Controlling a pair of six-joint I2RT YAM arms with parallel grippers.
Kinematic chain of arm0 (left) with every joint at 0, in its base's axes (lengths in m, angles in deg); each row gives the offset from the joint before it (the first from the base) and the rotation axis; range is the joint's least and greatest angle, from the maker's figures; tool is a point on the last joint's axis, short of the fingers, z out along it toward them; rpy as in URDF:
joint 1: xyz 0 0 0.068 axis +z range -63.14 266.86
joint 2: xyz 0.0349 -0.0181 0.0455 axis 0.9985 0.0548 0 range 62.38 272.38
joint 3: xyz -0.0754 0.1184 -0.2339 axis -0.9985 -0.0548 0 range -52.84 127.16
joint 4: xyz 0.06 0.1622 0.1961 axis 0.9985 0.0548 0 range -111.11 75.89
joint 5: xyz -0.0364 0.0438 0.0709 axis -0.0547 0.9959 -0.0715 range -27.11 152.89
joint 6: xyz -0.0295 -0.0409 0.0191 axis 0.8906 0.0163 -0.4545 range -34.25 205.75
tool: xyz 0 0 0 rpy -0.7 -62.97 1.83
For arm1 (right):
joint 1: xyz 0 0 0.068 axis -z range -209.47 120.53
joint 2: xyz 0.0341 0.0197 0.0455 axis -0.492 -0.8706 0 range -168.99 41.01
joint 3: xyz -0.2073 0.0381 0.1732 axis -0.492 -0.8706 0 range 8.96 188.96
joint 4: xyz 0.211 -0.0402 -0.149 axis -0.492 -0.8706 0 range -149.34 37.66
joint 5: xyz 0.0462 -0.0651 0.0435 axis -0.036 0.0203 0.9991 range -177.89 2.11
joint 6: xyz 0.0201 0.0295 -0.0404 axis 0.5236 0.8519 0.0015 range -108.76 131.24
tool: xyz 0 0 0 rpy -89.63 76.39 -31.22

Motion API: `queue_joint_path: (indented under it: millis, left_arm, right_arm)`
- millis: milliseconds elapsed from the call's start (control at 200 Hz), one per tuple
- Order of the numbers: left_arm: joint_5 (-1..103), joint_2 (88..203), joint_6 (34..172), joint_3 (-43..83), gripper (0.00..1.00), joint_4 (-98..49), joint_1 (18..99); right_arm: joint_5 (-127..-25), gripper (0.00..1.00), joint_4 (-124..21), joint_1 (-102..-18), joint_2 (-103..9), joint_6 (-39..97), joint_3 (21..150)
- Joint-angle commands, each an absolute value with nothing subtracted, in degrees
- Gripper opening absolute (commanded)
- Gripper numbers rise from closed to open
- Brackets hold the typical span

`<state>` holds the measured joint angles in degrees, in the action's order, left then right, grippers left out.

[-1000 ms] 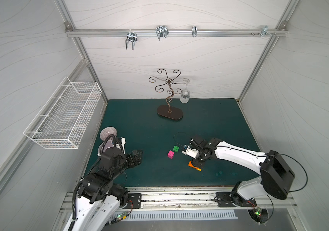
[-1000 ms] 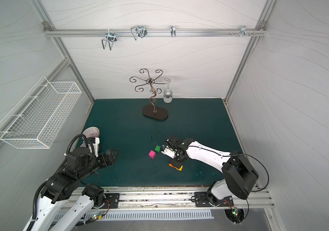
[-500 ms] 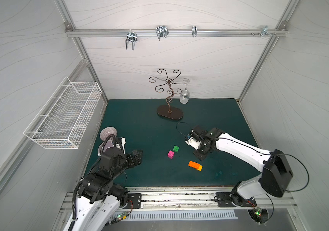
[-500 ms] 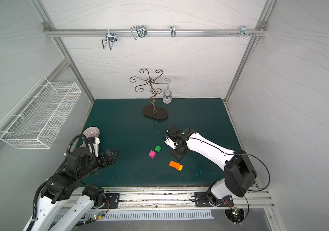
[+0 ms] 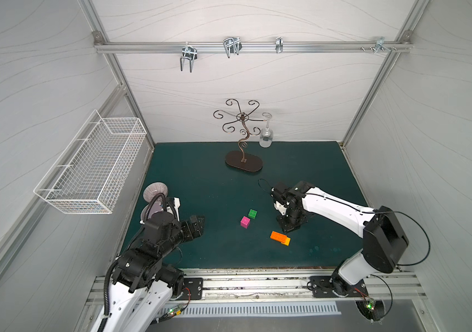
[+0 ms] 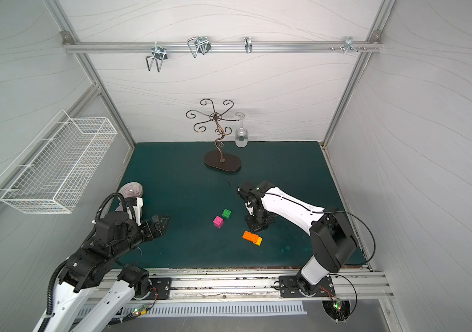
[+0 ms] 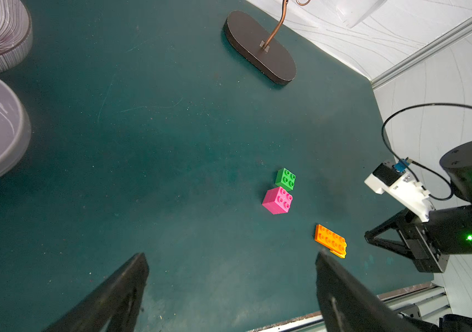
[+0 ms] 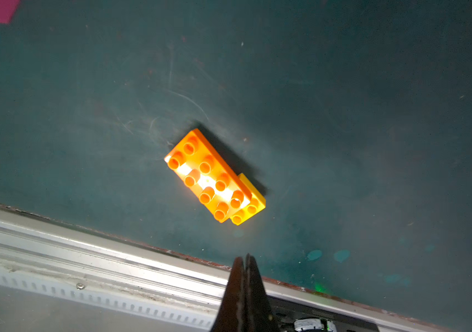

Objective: Assemble the letter r with lego
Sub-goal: Adjust the lego brick at the center of the board.

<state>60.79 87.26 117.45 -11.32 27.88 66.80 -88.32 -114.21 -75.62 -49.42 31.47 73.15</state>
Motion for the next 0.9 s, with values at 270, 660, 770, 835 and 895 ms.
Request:
queue_joint_path:
  millis: [270, 660, 770, 835, 895]
  left_arm:
    - [61.93, 86.28, 117.74, -11.00, 0.94, 25.73, 66.47]
    - [62.02, 86.37, 117.84, -10.99, 0.94, 25.82, 66.47]
    - [62.10, 86.37, 117.83, -10.92, 0.94, 25.91, 66.46]
    - [62.10, 86.37, 117.85, -11.00, 0.94, 25.86, 66.46]
    - [62.12, 86.44, 117.83, -11.00, 0.94, 25.82, 66.39]
  right_arm:
    - [-91.03, 0.00, -105.78, -77.98, -49.37, 41.57, 67.34]
    - [-91.16, 0.00, -105.80, -79.31, -53.11, 42.27, 69.16]
    - [-92.03, 0.00, -107.55, -79.57, -53.47, 42.61, 69.71]
    - [-92.09, 0.00, -108.30, -79.57, -53.67, 42.97, 69.54]
    - [-92.20, 0.00, -108.38, -79.48, -54.17, 42.99, 69.14]
